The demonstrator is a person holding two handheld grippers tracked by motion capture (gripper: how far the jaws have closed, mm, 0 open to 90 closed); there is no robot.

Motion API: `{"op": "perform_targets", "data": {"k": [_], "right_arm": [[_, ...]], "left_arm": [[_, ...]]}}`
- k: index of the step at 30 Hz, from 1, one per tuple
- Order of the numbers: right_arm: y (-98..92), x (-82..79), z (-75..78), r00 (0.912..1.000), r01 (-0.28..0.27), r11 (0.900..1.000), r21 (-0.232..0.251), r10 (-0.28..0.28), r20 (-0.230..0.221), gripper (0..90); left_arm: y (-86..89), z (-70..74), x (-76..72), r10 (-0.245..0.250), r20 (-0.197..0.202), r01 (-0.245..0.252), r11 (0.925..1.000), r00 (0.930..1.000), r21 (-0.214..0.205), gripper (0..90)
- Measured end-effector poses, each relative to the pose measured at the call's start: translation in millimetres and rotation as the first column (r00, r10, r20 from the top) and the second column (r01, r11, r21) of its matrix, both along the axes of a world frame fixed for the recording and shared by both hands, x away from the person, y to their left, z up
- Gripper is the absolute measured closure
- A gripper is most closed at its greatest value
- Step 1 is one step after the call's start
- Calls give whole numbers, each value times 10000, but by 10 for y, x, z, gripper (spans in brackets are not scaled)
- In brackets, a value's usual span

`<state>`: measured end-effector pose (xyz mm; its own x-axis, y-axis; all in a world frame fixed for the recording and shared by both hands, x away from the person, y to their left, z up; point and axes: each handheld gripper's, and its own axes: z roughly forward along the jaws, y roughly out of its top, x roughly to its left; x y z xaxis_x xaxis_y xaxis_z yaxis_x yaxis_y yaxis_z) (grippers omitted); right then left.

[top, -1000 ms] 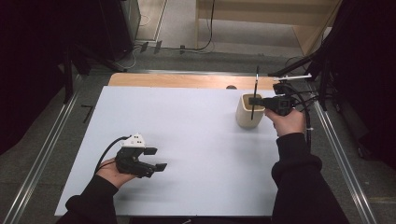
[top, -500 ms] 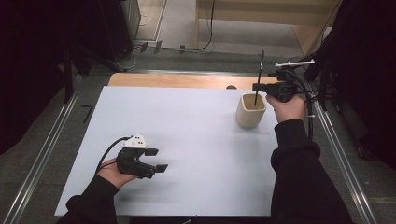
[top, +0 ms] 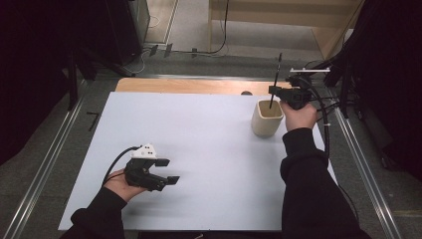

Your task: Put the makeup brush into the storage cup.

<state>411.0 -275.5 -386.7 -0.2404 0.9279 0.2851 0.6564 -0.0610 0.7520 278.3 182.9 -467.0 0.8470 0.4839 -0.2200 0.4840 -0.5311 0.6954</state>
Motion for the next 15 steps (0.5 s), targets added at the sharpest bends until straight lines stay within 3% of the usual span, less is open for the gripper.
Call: {"op": "perform_targets", "data": {"k": [15], "right_arm": [[16, 1, -90, 9972, 285, 9991, -305, -263, 697, 865]], "left_arm": [[6, 1, 2, 13, 4, -13, 10000, 10000, -3, 263]]}}
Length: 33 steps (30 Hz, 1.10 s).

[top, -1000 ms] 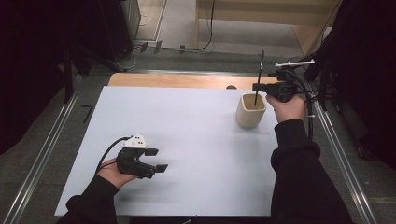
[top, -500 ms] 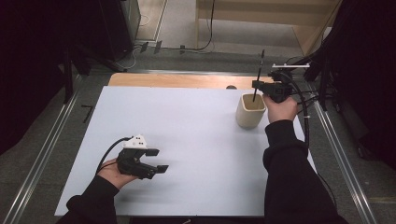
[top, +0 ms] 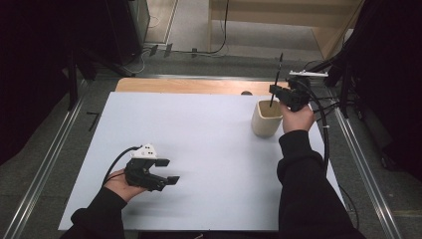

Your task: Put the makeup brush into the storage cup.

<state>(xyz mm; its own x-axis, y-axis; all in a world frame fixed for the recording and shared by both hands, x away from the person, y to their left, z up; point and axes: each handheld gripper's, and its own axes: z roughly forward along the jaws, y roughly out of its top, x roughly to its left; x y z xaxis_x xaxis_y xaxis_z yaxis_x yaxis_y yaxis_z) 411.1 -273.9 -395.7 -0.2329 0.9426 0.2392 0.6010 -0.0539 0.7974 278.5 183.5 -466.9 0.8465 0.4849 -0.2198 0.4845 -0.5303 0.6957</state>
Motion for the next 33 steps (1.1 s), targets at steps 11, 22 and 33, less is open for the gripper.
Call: {"op": "perform_targets", "data": {"k": [11, 22, 33], "right_arm": [[-49, -49, -155, 9998, 210, 9994, 284, -208, -65, 865], [-56, -138, -367, 9997, 168, 9988, 467, -160, -177, 864], [-20, -219, -433, 10000, -9, 9992, 393, 9, -2, 864]], "left_arm": [[6, 2, 3, 29, -40, -29, 10000, 10000, 21, 263], [5, 2, 2, 19, -27, -19, 10000, 10000, 1, 263], [5, 2, 2, 26, -41, -26, 10000, 10000, 5, 263]]}}
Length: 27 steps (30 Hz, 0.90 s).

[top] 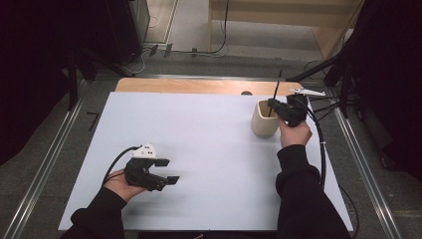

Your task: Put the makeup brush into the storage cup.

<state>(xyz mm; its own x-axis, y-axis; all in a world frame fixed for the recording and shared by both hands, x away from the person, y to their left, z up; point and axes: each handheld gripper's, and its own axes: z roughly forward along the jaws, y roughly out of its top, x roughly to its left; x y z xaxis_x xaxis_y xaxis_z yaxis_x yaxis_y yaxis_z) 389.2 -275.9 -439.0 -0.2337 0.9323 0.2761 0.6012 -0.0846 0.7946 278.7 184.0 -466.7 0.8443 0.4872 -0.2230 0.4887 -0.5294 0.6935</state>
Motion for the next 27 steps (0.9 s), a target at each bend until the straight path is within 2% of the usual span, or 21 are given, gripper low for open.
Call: {"op": "perform_targets", "data": {"k": [3, 13, 27], "right_arm": [[7, -19, -7, 9999, -43, 10000, -66, 44, 118, 864], [17, -47, -58, 9999, -138, 9999, -88, 138, -61, 863], [-1, -91, -61, 9998, -208, 9998, -79, 207, -40, 857]], "left_arm": [[-1, 0, 1, -6, -1, 6, 10000, 10000, -9, 263], [-2, -1, 2, -18, -6, 18, 10000, 10000, -20, 263], [-3, -1, 1, -14, 0, 14, 10000, 10000, -22, 263]]}}
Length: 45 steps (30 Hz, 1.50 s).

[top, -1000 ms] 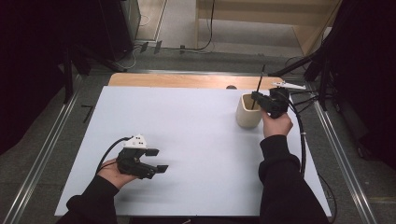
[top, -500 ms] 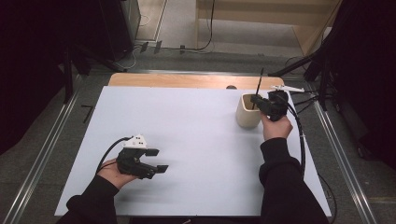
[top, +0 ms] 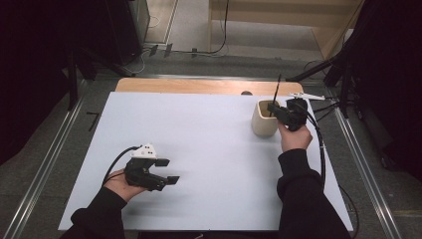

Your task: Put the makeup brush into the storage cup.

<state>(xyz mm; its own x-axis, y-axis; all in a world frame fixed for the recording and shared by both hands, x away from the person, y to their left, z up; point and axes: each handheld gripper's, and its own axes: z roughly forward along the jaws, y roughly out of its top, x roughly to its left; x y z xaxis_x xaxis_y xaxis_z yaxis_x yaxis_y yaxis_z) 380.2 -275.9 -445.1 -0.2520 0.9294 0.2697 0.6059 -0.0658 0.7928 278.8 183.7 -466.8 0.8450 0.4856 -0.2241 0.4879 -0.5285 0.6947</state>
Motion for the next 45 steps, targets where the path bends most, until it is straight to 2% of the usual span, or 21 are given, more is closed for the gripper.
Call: {"op": "perform_targets", "data": {"k": [2, 3, 5, 9, 14, 17, 28, 31, 45], "right_arm": [[-13, -14, 14, 9999, -94, 9999, 84, 93, 128, 688], [-14, -29, 27, 9997, 59, 10000, 10, -60, 225, 648], [-13, -57, 53, 9992, -93, 10000, -3, 93, 394, 594], [14, -103, 95, 9967, -369, 9984, -433, 399, 707, 488], [20, -140, 110, 9953, -690, 9973, -257, 705, 664, 396], [15, -162, 97, 9951, -754, 9965, -348, 774, 621, 329], [-16, -252, 91, 9936, -1024, 9942, -335, 1038, 449, 291], [-28, -274, 91, 9937, -1004, 9938, -486, 1026, 452, 291], [-116, -386, 81, 9938, -1059, 9941, -253, 1067, 324, 285]], "left_arm": [[2, 2, 0, -6, 8, 6, 10000, 10000, 5, 263], [2, 2, 0, 0, 7, 0, 10000, 10000, 6, 263], [2, 1, 0, 18, 1, -18, 10000, 10000, 9, 263], [1, 2, -1, 19, 0, -19, 10000, 10000, 9, 263], [0, 0, -1, 11, -5, -11, 10000, 10000, 17, 263], [0, 0, -1, 0, -2, 0, 10000, 10000, 30, 263], [-3, -2, -3, -18, 0, 18, 10000, 10000, 41, 262], [-3, -1, -5, -19, -10, 19, 10000, 10000, 33, 262], [-4, -1, -7, -36, -15, 36, 10000, 10000, 3, 262]]}}
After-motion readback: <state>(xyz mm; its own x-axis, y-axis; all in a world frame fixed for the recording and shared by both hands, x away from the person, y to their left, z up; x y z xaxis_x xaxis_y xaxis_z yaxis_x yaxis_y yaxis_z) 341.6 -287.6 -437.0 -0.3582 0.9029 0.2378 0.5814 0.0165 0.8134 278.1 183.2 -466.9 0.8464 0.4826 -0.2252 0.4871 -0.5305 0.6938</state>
